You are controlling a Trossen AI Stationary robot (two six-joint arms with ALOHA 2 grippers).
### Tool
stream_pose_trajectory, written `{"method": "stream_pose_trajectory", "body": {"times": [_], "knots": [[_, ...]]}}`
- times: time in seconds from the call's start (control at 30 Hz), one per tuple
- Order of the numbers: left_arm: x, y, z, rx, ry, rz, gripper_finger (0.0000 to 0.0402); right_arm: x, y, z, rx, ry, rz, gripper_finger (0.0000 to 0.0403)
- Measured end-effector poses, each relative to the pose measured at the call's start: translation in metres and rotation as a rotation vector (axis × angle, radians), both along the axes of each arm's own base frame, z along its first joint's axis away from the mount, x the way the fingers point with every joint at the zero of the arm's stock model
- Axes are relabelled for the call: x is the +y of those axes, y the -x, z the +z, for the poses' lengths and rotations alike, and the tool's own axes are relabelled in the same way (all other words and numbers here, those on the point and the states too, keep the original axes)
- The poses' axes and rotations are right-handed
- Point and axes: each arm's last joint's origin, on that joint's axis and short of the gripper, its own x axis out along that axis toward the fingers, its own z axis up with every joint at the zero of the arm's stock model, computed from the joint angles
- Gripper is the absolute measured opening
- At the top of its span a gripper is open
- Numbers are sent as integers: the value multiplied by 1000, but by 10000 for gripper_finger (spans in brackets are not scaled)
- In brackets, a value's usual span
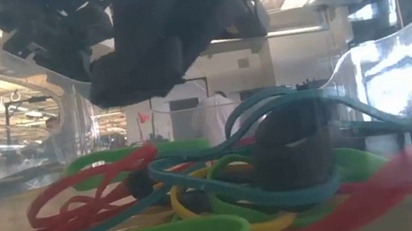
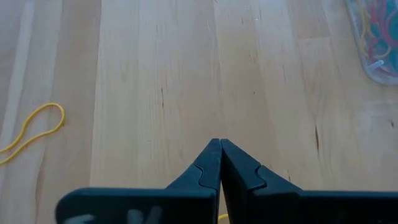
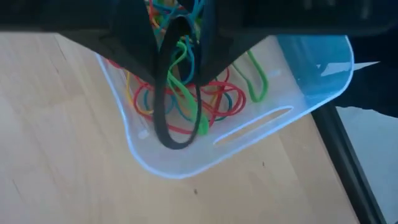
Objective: Pick and place rubber bands into bin
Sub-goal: Put the black rubber band into the transparent bin, then put the yellow rubber band into the transparent bin
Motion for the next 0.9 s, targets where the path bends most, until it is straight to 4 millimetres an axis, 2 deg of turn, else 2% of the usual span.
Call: {"method": "stream_pose_trajectory", "body": {"times": [0.23, 0.43, 0.63, 0.9], "knots": [[0, 0, 0, -1, 0, 0, 2, -1, 4, -2, 49, 14, 9, 166], [0, 0, 0, -3, -1, 0, 2, -2, 4, -2, 42, 42, 81, 194], [0, 0, 0, -3, -1, 0, 2, -2, 5, -2, 63, 19, 127, 187], [0, 0, 0, 0, -1, 0, 2, -4, 8, 0, 101, 19, 86, 140]]}}
